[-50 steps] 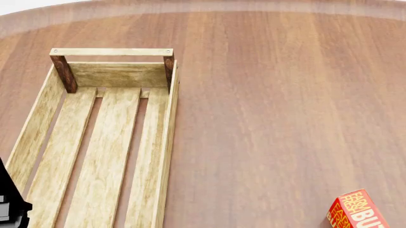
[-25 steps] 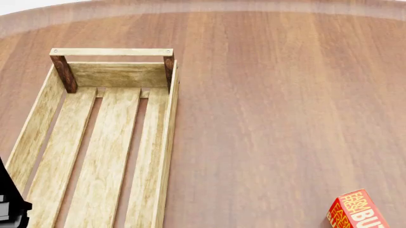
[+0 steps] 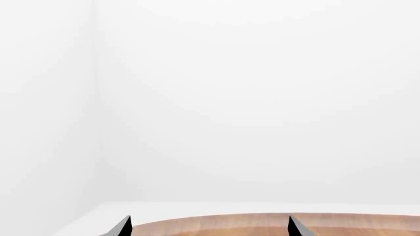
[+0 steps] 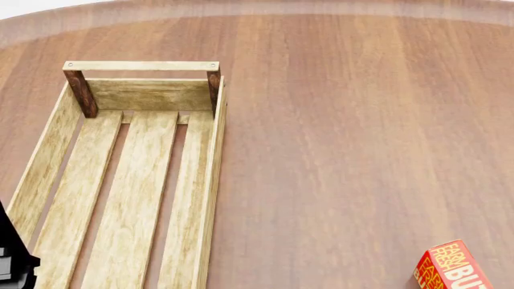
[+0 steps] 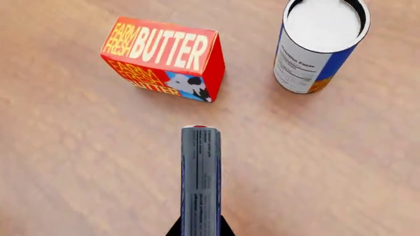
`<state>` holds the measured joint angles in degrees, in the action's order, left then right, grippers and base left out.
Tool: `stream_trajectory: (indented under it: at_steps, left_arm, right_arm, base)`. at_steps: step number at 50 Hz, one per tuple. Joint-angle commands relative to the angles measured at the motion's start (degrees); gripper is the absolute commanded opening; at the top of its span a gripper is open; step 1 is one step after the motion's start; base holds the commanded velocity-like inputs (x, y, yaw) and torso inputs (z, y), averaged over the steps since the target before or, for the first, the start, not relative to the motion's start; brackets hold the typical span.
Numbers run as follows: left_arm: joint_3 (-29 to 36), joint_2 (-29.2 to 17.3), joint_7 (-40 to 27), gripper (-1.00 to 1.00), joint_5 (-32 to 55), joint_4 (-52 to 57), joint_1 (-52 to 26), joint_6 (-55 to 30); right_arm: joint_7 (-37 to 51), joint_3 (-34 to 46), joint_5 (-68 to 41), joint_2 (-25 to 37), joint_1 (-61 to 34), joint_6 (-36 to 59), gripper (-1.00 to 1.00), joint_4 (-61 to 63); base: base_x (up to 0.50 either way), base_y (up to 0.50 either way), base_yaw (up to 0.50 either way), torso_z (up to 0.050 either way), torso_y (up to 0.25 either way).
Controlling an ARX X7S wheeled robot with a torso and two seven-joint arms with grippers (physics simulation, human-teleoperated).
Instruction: Pick up the cream cheese and put it in the tray.
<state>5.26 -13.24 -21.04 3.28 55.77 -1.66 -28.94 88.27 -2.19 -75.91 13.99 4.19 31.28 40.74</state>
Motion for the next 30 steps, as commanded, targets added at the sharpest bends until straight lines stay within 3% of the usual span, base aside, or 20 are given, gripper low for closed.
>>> stream_trajectory:
  at_steps: [1, 18, 30]
  left_arm:
    - [0.2, -0.5, -0.6, 1.0, 0.5, -0.3, -0.2, 0.1]
    - [0.4, -1.3, -1.5, 1.0, 1.1, 0.0, 0.0, 0.2]
    - [0.8, -1.7, -2.2, 1.0, 1.4, 0.1, -0.3, 0.0]
  right_arm:
    - [0.9, -1.8, 0.2, 0.7, -1.0, 2.1, -1.0, 7.2]
    - [1.5, -5.2, -0.4, 0.6, -9.7, 20.7, -1.0, 12.5]
    - [1.7, -24.6, -7.7, -10.3, -23.3, 51.5, -1.0, 18.5]
  base:
    - [0.0, 0.0, 0.0, 0.0, 0.0]
    - [0.0, 0.0, 0.0, 0.0, 0.001]
    - [0.0, 0.0, 0.0, 0.0, 0.0]
